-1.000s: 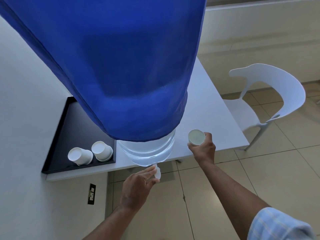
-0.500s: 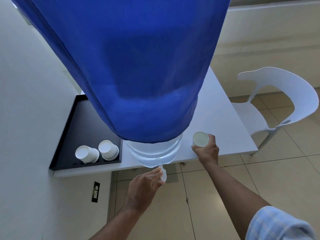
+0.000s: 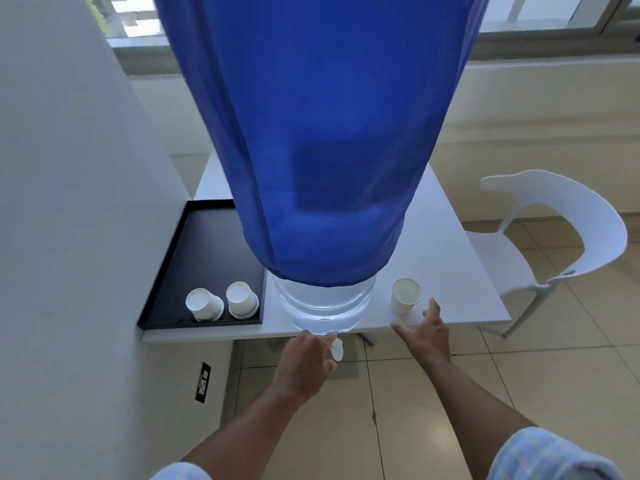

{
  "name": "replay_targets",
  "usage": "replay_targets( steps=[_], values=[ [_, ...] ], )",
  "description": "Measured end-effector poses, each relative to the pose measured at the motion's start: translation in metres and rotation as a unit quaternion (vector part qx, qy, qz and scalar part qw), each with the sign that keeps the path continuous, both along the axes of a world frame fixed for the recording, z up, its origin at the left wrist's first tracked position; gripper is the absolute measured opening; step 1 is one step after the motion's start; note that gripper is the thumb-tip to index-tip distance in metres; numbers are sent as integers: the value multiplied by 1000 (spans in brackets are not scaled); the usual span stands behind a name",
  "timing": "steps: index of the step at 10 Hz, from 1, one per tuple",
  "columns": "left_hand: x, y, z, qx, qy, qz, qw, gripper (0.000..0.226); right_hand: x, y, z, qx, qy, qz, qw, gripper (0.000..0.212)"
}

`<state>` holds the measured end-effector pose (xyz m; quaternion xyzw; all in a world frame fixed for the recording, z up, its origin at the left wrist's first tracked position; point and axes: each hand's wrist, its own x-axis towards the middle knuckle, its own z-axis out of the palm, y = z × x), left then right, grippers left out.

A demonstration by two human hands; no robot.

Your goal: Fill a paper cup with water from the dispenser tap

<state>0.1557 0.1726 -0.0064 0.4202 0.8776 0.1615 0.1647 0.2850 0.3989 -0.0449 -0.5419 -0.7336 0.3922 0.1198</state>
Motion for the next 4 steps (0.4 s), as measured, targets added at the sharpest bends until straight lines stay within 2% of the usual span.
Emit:
replay_targets(
  steps=[1,2,3,4],
  values=[
    [1,-2,19,4,23,-1,1000,52,9,-17,20,30,-21,-11,999,80],
    [5,-10,43,-1,38,7,999,43,16,-33,47,24,-75,23,997,57],
    [9,-24,70,15,50,13,999,45,18,-49,80,11,-130,86,988,52],
    [18,-42,99,0,67,26,997,46,19,-72,117,20,-143,141,979,52]
  ],
)
